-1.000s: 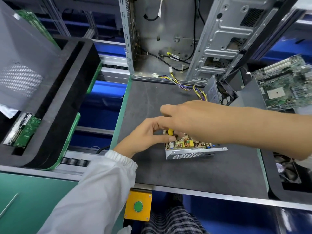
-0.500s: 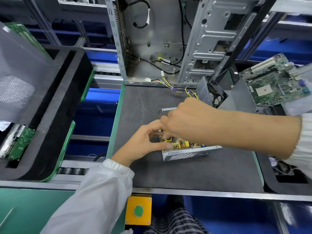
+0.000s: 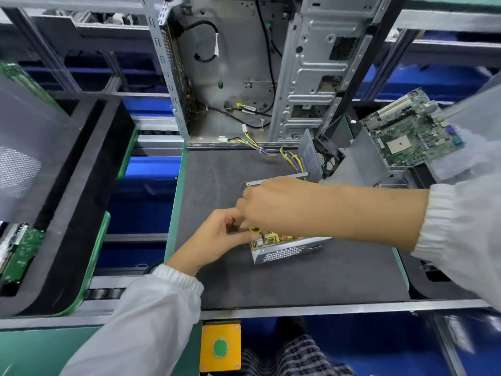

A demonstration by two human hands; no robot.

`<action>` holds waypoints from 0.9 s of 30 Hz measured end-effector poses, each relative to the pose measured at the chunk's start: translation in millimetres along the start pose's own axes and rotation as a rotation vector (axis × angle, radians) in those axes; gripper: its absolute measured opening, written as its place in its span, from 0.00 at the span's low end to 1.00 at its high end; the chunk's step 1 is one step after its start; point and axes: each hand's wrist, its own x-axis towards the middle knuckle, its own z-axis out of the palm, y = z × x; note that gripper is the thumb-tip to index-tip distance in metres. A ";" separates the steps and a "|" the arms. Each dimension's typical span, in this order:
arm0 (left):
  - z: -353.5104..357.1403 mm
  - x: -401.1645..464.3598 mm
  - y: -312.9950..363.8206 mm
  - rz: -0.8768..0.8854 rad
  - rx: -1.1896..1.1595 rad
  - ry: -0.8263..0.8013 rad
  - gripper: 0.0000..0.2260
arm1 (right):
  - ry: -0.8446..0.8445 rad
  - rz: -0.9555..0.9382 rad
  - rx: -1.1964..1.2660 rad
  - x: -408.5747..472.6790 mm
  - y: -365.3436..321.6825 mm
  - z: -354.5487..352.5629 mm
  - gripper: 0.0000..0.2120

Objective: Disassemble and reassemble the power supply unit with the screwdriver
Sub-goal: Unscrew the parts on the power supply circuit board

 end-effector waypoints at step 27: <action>161.4 172.5 18.6 -0.118 1.380 -0.548 0.09 | -0.059 0.458 0.647 -173.0 146.6 153.8 0.18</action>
